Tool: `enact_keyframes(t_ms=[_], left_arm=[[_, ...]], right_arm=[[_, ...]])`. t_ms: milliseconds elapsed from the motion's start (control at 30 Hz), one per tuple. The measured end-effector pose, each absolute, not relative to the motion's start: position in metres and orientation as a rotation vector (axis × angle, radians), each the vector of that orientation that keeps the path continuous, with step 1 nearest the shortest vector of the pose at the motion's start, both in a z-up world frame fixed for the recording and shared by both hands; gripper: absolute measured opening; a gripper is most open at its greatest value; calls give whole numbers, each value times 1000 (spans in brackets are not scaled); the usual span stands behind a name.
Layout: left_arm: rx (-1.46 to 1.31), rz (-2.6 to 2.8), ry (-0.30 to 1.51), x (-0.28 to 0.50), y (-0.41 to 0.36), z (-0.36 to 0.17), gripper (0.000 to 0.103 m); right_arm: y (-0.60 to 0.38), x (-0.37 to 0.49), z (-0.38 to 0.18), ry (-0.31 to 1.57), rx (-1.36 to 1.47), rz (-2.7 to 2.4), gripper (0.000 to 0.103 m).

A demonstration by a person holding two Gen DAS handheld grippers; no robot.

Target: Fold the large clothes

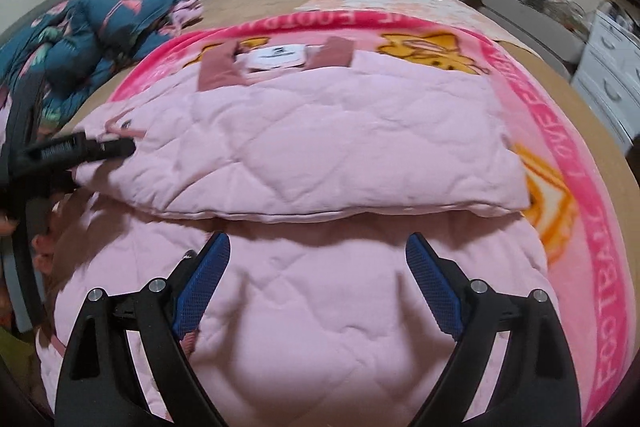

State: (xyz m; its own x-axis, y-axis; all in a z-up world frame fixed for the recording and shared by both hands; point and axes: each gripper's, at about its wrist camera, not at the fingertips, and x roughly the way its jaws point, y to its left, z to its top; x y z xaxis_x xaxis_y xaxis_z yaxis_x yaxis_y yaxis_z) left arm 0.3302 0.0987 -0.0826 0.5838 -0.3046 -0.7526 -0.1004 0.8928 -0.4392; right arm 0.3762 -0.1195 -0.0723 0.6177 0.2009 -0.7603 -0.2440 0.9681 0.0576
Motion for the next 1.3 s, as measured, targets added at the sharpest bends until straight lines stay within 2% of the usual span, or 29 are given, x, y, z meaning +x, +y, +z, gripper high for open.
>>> enact_keyframes(t_ms=[33,67,100,200,467,667,933,1133,1200,1267,1300], left_arm=[[-464,-132,939,329,98,-82,41],[-448,-137,923,328,98,-79,24],[-434,-123,915,328,98,-78,11],[-455,-150,866,326,103,-68,6],[-413,-146,716,311,118,-16,4],[-387,-84,861,322,124,-54,5],[-346,-56,902,322,124,-72,9],[-307,-36,923,318,122,-70,22],[-306,-35,911,314,123,-64,39],[-303,-27,897,308,125,-55,51],[-299,-24,888,304,126,-50,60]], right_arm=[[-121,377,-71,864,-57,246,89],[-122,377,-70,860,-58,239,89],[-124,378,-69,858,-54,233,89],[-127,382,-66,853,-47,224,89],[-137,392,-45,800,-67,198,89],[-147,417,-48,820,-39,181,89],[-153,458,-99,982,-25,144,89],[-152,451,-96,965,-18,136,88],[-152,442,-88,946,3,149,89],[-151,433,-80,924,25,159,89],[-151,428,-75,913,35,168,90]])
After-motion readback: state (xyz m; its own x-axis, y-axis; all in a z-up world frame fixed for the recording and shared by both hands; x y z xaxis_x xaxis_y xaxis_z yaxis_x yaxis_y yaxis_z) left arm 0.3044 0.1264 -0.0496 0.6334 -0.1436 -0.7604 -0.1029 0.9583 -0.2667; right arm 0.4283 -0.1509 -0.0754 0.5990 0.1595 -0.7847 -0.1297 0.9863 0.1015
